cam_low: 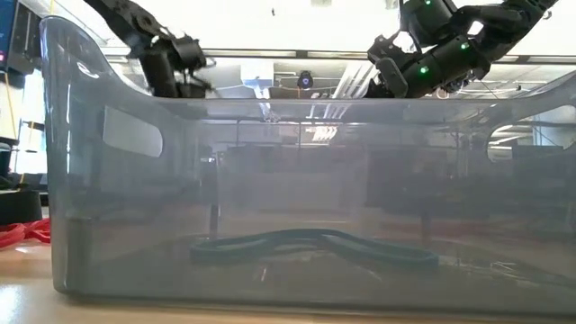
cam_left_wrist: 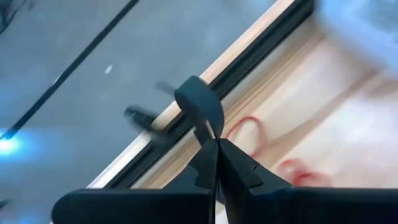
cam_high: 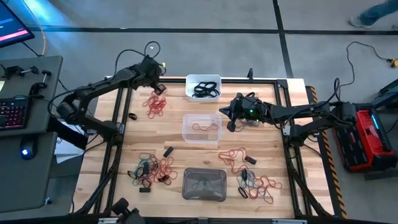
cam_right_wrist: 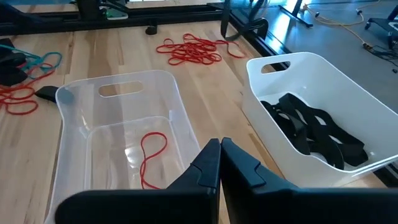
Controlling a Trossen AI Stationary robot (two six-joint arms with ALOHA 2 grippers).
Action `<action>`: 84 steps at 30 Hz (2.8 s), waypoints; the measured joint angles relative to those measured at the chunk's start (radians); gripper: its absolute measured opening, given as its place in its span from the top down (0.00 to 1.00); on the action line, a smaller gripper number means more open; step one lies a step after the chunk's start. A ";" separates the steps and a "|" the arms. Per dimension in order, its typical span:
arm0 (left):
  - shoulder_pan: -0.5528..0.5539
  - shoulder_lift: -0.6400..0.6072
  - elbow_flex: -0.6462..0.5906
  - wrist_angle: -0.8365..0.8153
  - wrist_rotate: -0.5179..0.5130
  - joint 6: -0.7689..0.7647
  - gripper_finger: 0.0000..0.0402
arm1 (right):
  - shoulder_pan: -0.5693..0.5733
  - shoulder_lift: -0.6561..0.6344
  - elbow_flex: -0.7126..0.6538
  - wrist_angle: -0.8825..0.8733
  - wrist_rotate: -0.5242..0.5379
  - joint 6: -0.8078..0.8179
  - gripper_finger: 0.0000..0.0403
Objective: Sort rubber bands into baskets
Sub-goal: Put the black rubber band into the white bin
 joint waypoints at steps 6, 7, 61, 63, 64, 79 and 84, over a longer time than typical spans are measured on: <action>-0.100 -0.029 0.030 0.076 0.064 -0.030 1.00 | 0.000 0.000 0.000 0.000 0.000 0.000 1.00; -0.116 -0.025 0.045 0.087 0.086 -0.036 1.00 | 0.000 0.000 0.000 0.000 0.000 0.000 1.00; -0.300 0.533 0.467 0.278 0.374 0.067 0.66 | -0.001 0.000 0.000 0.007 0.000 0.007 1.00; -0.302 0.533 0.467 0.291 0.374 0.061 0.66 | -0.001 0.000 0.000 0.008 0.000 0.008 1.00; -0.304 0.533 0.467 0.300 0.373 0.060 0.67 | -0.001 0.000 0.000 0.008 0.000 0.007 1.00; -0.340 0.527 0.367 0.789 0.364 -0.002 0.93 | 0.000 0.000 0.001 0.074 0.000 0.005 1.00; -0.356 0.474 0.257 0.899 0.364 0.013 0.99 | 0.000 0.000 0.001 0.074 -0.005 0.007 1.00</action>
